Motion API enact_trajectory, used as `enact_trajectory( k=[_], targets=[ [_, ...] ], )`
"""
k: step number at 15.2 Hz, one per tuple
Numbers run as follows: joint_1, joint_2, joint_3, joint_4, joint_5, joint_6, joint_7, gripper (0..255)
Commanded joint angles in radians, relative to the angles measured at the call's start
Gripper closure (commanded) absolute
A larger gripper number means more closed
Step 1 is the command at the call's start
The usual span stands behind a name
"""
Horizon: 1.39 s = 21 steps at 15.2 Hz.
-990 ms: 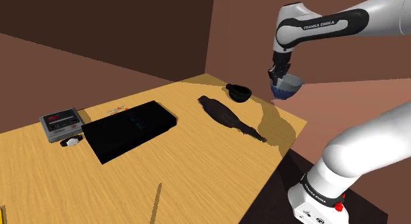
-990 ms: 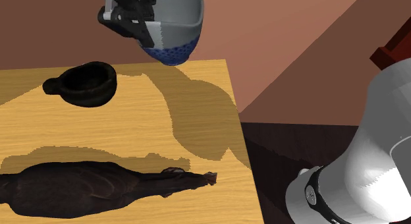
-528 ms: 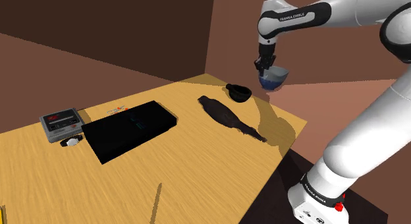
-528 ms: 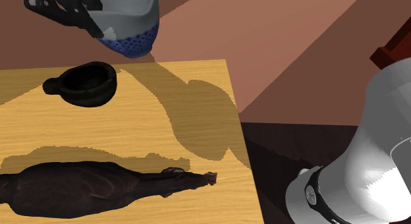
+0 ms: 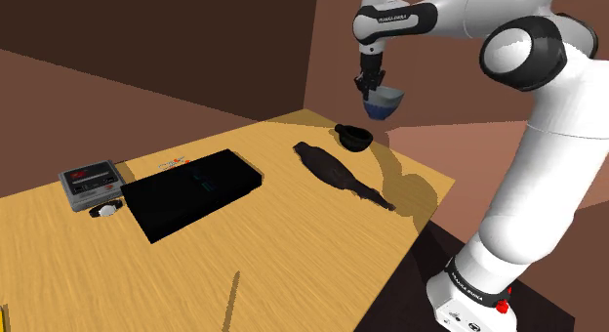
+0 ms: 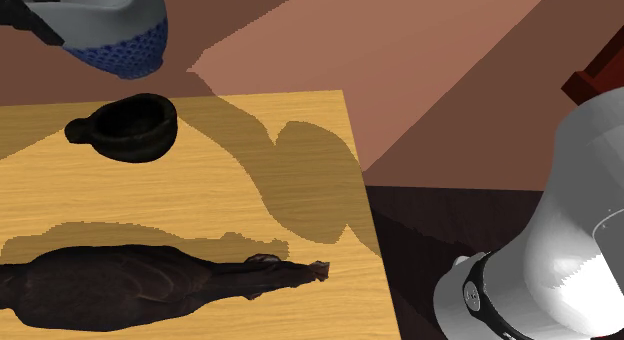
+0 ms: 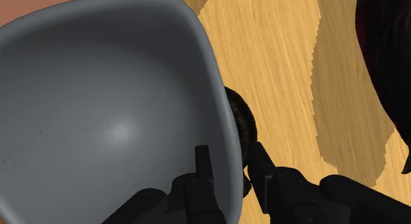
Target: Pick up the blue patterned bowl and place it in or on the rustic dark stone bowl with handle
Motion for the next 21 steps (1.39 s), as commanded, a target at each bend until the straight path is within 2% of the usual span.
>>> enact_trajectory(
  k=[1,4,5,12,21],
  targets=[
    [-0.005,0.100,0.001,0.146,0.017,-0.045,-0.011,255],
    [-0.017,0.267,0.005,0.408,0.042,-0.140,-0.026,255],
    [-0.026,0.362,0.007,0.566,0.054,-0.202,-0.035,255],
    [-0.020,0.329,0.009,0.418,0.049,-0.089,-0.014,255],
    [-0.016,0.320,0.011,0.282,0.044,0.035,0.009,255]
  ],
)
